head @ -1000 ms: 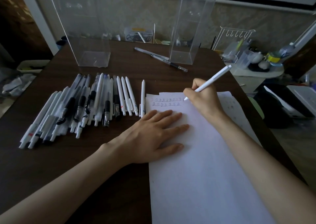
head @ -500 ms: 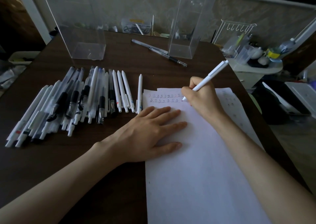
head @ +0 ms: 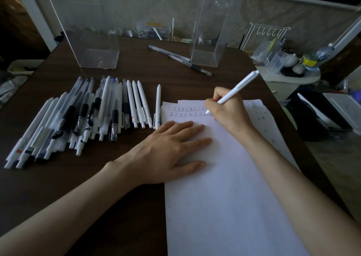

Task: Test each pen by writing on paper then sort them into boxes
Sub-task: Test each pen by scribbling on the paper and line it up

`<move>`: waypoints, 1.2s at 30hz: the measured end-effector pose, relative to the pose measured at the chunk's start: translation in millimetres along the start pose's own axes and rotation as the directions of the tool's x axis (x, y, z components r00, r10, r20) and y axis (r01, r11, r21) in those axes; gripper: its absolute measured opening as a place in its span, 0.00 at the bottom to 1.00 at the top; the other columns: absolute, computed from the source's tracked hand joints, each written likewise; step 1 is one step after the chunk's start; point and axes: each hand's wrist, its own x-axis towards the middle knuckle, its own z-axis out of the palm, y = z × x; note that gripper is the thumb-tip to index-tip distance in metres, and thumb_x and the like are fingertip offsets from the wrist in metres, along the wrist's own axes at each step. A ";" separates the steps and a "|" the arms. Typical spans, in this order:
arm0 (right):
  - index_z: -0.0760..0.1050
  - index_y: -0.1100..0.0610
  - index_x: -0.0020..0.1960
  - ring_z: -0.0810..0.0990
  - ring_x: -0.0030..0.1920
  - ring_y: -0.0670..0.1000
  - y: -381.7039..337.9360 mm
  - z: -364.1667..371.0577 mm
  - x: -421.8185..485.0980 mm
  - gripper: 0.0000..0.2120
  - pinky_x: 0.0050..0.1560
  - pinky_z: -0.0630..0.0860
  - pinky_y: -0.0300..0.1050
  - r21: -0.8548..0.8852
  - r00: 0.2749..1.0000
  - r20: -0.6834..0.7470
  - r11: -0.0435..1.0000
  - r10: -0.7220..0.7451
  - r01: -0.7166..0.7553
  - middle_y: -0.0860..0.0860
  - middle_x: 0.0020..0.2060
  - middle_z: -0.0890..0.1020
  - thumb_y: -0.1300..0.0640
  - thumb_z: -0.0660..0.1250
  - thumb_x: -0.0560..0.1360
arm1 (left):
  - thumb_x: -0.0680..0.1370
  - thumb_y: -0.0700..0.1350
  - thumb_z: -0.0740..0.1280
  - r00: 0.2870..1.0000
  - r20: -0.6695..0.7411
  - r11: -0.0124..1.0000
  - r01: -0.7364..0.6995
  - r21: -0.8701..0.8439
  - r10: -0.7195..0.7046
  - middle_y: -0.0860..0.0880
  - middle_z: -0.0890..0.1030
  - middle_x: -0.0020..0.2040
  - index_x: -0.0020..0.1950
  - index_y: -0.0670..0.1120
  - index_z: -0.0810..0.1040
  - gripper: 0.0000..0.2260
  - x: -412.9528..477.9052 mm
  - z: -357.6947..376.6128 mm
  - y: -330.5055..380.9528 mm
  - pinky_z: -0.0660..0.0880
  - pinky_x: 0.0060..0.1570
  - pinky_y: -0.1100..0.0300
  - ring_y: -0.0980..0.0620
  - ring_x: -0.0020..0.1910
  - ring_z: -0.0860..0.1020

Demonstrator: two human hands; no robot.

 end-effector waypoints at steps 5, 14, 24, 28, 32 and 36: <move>0.60 0.55 0.29 0.75 0.26 0.43 0.5 0.3 -0.9 0.16 0.29 0.65 0.41 -0.008 1.000 0.029 1.000 0.006 -0.005 0.46 0.20 0.68 0.63 0.64 0.69 | 0.76 0.65 0.45 1.000 -0.006 1.000 0.000 -0.002 0.000 0.52 0.54 0.77 0.75 0.58 0.57 0.28 0.0 -0.2 -0.4 0.43 0.69 0.59 0.54 0.75 0.50; 0.69 0.56 0.38 0.74 0.25 0.46 -9.8 -9.4 -11.0 0.13 0.32 0.72 0.43 0.037 1.000 -0.019 0.999 -0.024 0.024 0.52 0.24 0.75 0.51 0.69 0.74 | 0.77 0.65 0.49 0.995 -0.095 0.997 0.024 -0.068 -0.031 0.51 0.66 0.72 0.73 0.51 0.64 0.30 -0.8 -2.0 -0.8 0.58 0.71 0.54 0.55 0.71 0.61; 0.78 0.49 0.51 0.78 0.45 0.39 -17.9 -49.6 -60.7 0.11 0.48 0.71 0.32 0.280 0.991 0.137 0.959 -0.006 -0.032 0.44 0.42 0.80 0.64 0.65 0.76 | 0.71 0.69 0.60 0.980 -0.188 0.965 -0.109 -0.240 0.064 0.52 0.78 0.59 0.72 0.56 0.63 0.33 6.3 -4.6 14.3 0.69 0.57 0.59 0.54 0.57 0.73; 0.78 0.49 0.50 0.78 0.44 0.42 -22.2 -60.3 -79.2 0.11 0.48 0.72 0.37 0.321 0.996 0.084 0.947 0.001 -0.028 0.46 0.41 0.80 0.65 0.69 0.74 | 0.70 0.63 0.65 0.961 -0.244 0.954 -0.186 -0.237 0.126 0.51 0.81 0.53 0.64 0.49 0.75 0.27 12.4 -6.5 30.7 0.73 0.49 0.58 0.53 0.50 0.76; 0.77 0.56 0.56 0.76 0.45 0.44 -23.6 -86.5 -107.8 0.12 0.49 0.73 0.37 0.329 0.999 0.010 0.944 0.040 -0.041 0.48 0.42 0.78 0.66 0.67 0.74 | 0.70 0.59 0.66 0.940 -0.269 0.945 -0.266 -0.189 0.211 0.49 0.82 0.50 0.61 0.46 0.78 0.25 25.9 -12.7 74.5 0.75 0.44 0.60 0.51 0.47 0.78; 0.75 0.55 0.55 0.79 0.40 0.45 -8.4 -131.4 -163.4 0.11 0.41 0.77 0.37 0.538 0.959 -0.182 0.839 0.216 -0.087 0.54 0.42 0.77 0.66 0.62 0.77 | 0.72 0.67 0.60 0.936 -0.146 0.911 -0.347 -0.222 0.320 0.47 0.78 0.60 0.73 0.48 0.60 0.36 46.5 -6.5 134.6 0.69 0.56 0.60 0.50 0.56 0.75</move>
